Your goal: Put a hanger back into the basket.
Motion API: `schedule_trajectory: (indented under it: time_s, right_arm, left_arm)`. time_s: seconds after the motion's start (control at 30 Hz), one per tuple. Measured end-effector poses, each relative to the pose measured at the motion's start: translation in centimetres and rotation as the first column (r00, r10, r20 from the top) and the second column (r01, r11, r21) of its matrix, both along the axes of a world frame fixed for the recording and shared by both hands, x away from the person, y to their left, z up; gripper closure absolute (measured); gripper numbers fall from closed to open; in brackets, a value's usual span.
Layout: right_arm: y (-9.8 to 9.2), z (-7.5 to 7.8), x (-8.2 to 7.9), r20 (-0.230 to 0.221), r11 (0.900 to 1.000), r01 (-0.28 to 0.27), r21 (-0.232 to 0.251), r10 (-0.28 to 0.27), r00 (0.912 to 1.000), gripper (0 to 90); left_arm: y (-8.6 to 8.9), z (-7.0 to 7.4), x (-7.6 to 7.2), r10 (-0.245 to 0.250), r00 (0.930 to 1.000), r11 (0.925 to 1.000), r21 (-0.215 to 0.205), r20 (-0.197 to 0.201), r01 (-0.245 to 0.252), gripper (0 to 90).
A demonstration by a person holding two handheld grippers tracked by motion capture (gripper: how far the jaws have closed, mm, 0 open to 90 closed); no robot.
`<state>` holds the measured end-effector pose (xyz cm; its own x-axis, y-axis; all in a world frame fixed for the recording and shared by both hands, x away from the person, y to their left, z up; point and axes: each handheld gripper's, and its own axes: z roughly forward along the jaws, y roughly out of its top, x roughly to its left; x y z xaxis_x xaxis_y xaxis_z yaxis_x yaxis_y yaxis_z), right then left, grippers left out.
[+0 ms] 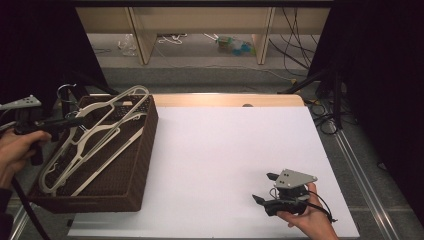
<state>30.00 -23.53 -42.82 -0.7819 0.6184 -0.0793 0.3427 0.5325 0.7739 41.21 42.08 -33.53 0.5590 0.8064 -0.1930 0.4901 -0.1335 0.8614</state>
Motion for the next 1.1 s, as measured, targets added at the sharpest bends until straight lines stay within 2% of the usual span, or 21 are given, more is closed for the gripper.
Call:
schedule_trajectory:
  time_s: [0.17,0.33,0.47,0.6,0.73,0.8,0.87,0.9,0.97,1.03,1.07,1.1]
  right_arm:
    - [0.0,-0.1,0.1,0.003,1.0,-0.011,-0.003,0.011,0.9999,20.2]
    - [0.1,-0.1,0.1,0.0,1.0,-0.011,-0.005,0.011,0.9999,20.1]
    - [0.1,-0.1,0.1,-0.003,1.0,-0.01,-0.009,0.01,0.9999,20.1]
    - [0.2,-0.1,0.1,-0.002,1.0,-0.013,-0.008,0.013,0.9999,20.1]
    - [0.1,-0.1,0.0,-0.002,1.0,-0.014,-0.009,0.014,0.9999,20.0]
    - [0.1,-0.1,0.0,-0.001,1.0,-0.012,-0.007,0.012,0.9999,20.0]
    - [0.0,-0.1,0.1,0.004,1.0,-0.016,-0.008,0.016,0.9999,20.0]
    - [0.1,-0.1,0.1,-0.006,1.0,-0.012,-0.006,0.012,0.9999,20.0]
    - [0.1,-0.2,0.1,-0.007,1.0,-0.012,-0.009,0.011,0.9999,19.9]
    - [0.1,-0.2,0.0,-0.003,1.0,-0.01,-0.01,0.01,0.9999,19.9]
    - [0.1,-0.1,0.0,-0.003,1.0,-0.009,-0.009,0.009,1.0,19.9]
    - [0.1,-0.1,0.0,-0.006,1.0,-0.009,-0.009,0.009,0.9999,19.9]
  left_arm:
    - [0.3,-0.8,-0.3,-0.04,0.9991,0.9992,-0.004,-0.013,0.04,85.9]
    - [0.6,-2.0,-0.3,-0.043,0.9985,0.9988,-0.024,-0.034,0.042,85.8]
    - [0.7,-3.0,0.1,-0.042,0.9964,0.999,0.009,-0.073,0.043,85.8]
    - [0.1,-3.9,0.4,-0.047,0.9936,0.9986,0.017,-0.103,0.049,85.7]
    - [-0.3,-4.7,0.9,-0.007,0.9906,0.9995,0.031,-0.137,0.011,85.7]
    - [-0.3,-5.0,1.1,0.019,0.9884,0.998,0.063,-0.151,-0.01,85.5]
    - [-0.1,-5.0,1.1,0.053,0.9873,0.9973,0.058,-0.15,-0.045,84.7]
    - [0.0,-5.0,1.1,0.07,0.9859,0.9954,0.075,-0.152,-0.059,83.9]
    - [0.0,-5.1,1.2,0.114,0.9839,0.983,0.159,-0.138,-0.092,81.6]
    - [-0.1,-5.1,1.2,0.109,0.9864,0.9811,0.173,-0.124,-0.086,79.1]
    - [-0.2,-5.0,1.1,0.125,0.9843,0.9748,0.2,-0.124,-0.099,77.6]
    - [-0.3,-4.9,1.2,0.15,0.9813,0.963,0.242,-0.12,-0.118,74.5]
